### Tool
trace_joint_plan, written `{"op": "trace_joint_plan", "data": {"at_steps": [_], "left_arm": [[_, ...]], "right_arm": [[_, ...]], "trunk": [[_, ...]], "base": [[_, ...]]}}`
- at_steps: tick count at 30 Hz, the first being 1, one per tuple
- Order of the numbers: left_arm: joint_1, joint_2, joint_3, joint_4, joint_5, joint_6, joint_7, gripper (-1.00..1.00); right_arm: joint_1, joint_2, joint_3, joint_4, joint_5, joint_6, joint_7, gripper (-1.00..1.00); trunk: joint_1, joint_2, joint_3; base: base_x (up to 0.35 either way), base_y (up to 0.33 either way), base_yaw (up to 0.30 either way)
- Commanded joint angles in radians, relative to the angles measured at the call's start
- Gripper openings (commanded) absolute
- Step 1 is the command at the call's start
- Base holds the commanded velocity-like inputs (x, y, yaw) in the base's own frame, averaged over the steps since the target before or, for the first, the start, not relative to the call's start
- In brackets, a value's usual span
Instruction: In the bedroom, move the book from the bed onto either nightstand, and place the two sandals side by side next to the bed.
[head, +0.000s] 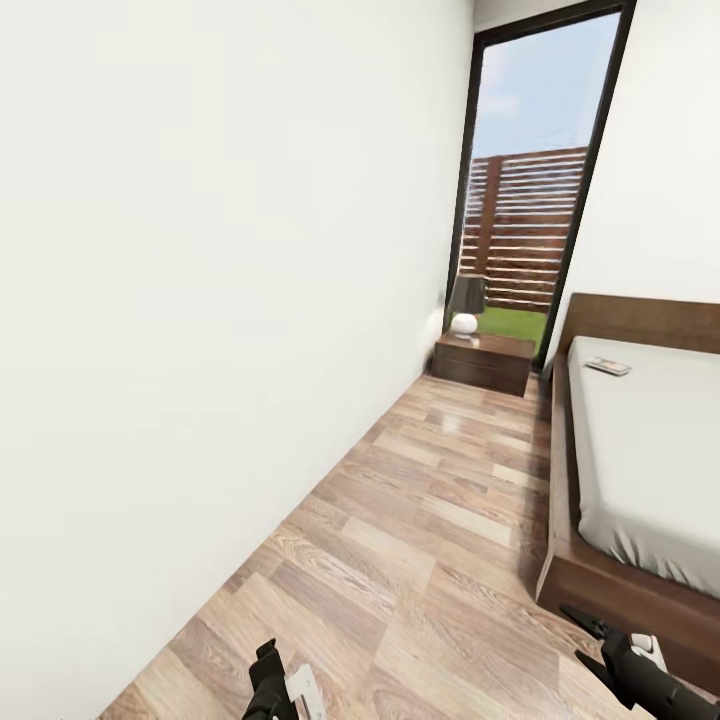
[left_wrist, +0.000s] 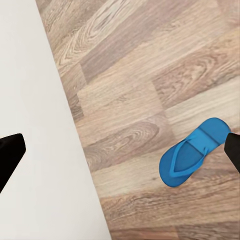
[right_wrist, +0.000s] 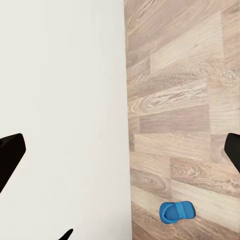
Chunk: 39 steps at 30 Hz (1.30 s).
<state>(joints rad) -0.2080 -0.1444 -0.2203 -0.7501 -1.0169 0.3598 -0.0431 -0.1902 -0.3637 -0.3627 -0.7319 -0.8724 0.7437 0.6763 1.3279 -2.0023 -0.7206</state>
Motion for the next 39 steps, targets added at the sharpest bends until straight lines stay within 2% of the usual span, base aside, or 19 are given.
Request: {"op": "trace_joint_plan", "data": {"at_steps": [1,39], "left_arm": [[0.000,0.000,-0.002,-0.002,-0.009,0.005,-0.005,1.00],[-0.001,0.000,-0.002,0.000,-0.009,0.005,-0.004,1.00]], "right_arm": [[-0.001,0.000,-0.002,0.000,-0.002,0.006,0.001,1.00],[-0.001,0.002,-0.002,0.000,0.000,0.005,0.002,1.00]], "trunk": [[0.004,-0.008,-0.004],[0.149,-0.274,-0.123]], "base": [[0.000,0.000,0.000],[0.000,0.000,0.000]]}}
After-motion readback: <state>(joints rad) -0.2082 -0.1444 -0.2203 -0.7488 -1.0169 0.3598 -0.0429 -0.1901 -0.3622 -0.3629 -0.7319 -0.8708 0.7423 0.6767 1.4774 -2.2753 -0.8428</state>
